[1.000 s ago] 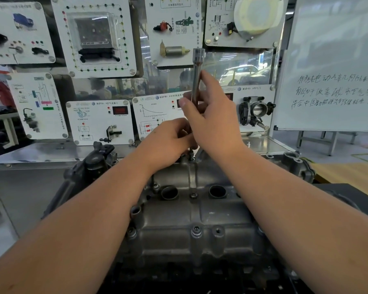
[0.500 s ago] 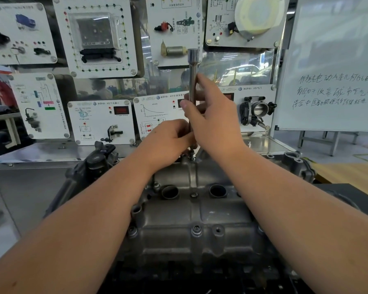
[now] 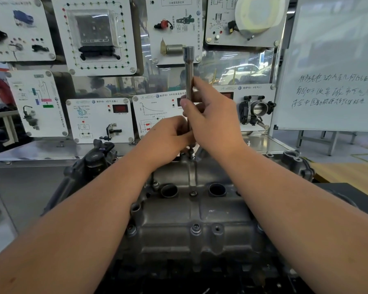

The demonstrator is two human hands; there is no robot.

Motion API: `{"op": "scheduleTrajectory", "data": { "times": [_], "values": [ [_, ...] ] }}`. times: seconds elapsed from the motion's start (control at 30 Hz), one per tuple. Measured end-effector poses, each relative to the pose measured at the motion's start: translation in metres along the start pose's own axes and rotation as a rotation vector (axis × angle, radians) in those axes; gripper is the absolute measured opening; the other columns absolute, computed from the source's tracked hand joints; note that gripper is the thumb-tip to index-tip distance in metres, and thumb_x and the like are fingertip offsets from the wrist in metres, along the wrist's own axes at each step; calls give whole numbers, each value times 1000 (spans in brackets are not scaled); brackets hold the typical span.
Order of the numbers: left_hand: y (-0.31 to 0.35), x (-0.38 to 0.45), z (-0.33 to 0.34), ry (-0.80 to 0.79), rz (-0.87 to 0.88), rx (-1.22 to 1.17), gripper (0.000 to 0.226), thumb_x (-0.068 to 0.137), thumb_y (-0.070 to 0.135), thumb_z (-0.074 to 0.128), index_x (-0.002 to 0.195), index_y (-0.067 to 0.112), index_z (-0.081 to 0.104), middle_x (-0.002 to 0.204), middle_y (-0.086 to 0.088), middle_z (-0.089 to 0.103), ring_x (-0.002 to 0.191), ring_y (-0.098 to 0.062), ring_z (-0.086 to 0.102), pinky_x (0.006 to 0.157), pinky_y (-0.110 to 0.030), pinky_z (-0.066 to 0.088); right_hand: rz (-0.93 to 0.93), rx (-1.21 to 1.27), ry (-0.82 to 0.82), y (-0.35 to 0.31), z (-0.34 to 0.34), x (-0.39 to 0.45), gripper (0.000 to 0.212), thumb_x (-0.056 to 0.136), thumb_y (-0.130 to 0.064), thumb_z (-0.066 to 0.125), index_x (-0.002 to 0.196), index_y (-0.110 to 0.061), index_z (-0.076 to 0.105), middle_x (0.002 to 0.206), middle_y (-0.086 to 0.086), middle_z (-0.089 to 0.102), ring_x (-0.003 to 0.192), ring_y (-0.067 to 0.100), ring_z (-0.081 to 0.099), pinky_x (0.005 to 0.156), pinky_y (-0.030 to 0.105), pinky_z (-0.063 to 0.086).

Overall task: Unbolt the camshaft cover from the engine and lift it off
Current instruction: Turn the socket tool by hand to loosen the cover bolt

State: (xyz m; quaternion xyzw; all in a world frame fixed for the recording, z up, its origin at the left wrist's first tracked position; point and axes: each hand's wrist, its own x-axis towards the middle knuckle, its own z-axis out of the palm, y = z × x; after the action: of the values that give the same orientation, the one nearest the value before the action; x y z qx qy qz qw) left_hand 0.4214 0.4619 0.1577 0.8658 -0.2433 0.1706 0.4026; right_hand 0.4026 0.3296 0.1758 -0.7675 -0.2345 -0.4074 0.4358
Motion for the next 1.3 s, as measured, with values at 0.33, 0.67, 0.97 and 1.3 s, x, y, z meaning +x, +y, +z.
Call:
{"op": "scheduleTrajectory", "data": {
  "times": [0.33, 0.67, 0.97, 1.3],
  "values": [
    [1, -4, -1, 1, 6, -3, 31, 87, 49, 55, 104, 27, 69, 93, 0, 77, 84, -25, 74, 81, -55, 58, 33, 47, 12, 2, 1, 0, 54, 98, -25, 64, 149, -19, 45, 111, -2, 73, 92, 13, 69, 87, 31, 55],
    [-4, -3, 0, -1, 18, 4, 21, 100, 39, 58, 96, 24, 72, 92, -5, 77, 87, -29, 73, 84, -55, 56, 38, 8, -57, 2, 2, 0, 55, 105, -24, 50, 156, -17, 32, 106, 4, 73, 88, 17, 72, 82, 40, 57],
    [-2, -4, 2, -6, 4, -34, 17, 98, 39, 57, 100, 31, 71, 95, -4, 77, 89, -29, 73, 83, -55, 56, 3, -16, -63, 7, 3, 2, 30, 104, -23, 50, 130, -7, 53, 96, 6, 72, 84, 22, 70, 75, 42, 55],
    [-3, -3, 1, 10, 7, -26, 36, 78, 45, 61, 104, 21, 68, 93, -6, 75, 87, -30, 72, 70, -42, 53, -2, 0, -38, 4, 0, -1, 38, 101, -22, 58, 138, -15, 55, 97, 1, 72, 84, 14, 65, 77, 29, 50]
  ]
}}
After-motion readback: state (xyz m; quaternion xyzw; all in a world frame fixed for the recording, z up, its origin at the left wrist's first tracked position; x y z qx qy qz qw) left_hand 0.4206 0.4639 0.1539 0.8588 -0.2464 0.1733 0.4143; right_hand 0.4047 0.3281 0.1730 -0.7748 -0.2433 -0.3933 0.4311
